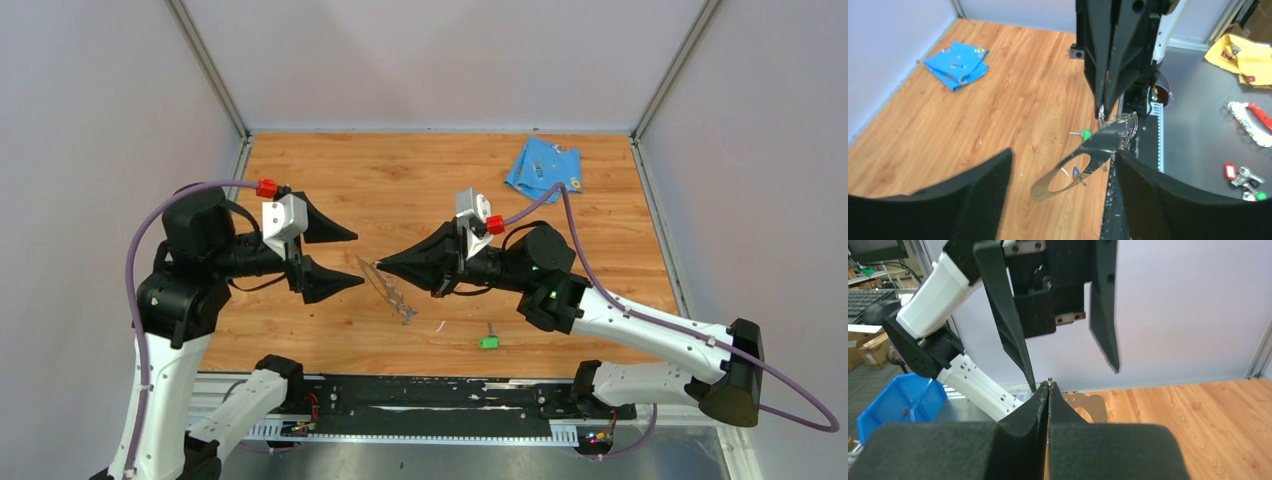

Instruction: Put the keys on the keyring

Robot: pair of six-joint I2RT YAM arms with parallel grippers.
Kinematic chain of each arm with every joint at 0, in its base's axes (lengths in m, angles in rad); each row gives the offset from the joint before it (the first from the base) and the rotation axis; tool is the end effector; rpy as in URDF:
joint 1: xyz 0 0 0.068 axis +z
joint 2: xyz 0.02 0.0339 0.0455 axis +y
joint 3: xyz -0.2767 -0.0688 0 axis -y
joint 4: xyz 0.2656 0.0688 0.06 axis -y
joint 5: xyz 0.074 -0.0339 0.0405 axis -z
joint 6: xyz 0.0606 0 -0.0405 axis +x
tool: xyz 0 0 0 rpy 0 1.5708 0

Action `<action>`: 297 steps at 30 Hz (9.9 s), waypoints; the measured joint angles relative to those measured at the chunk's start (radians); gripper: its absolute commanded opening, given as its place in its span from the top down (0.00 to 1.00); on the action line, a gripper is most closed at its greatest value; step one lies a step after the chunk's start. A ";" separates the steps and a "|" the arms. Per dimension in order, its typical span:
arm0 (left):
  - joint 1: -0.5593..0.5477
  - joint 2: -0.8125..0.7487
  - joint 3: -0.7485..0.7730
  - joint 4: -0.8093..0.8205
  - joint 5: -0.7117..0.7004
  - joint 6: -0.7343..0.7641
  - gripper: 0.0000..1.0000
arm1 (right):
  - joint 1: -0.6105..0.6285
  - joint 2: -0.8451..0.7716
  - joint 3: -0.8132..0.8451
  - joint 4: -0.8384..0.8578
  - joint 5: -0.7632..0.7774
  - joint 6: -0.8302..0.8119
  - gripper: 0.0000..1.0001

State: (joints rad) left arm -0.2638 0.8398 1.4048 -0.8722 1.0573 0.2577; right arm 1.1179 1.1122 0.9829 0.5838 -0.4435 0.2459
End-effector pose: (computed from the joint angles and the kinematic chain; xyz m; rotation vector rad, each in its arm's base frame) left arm 0.1082 -0.0839 0.4810 1.1262 1.4370 -0.9843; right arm 0.1010 0.2670 0.4434 -0.9094 0.9147 1.4370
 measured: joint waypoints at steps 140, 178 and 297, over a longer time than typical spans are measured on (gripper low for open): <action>-0.127 -0.158 -0.374 0.412 -0.231 -0.368 1.00 | -0.005 -0.062 0.023 -0.166 0.124 -0.039 0.29; -0.127 -0.164 -0.336 0.431 -0.480 -0.363 1.00 | 0.195 0.175 0.033 -0.282 0.757 -0.412 1.00; -0.373 0.248 0.162 -0.343 -0.687 0.402 1.00 | -0.143 0.014 0.074 -0.406 0.015 -0.280 0.47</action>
State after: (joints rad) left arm -0.6365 1.0882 1.5665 -1.2152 0.3698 0.6598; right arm 0.9752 1.1259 1.0565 0.1780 -0.4286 -0.0338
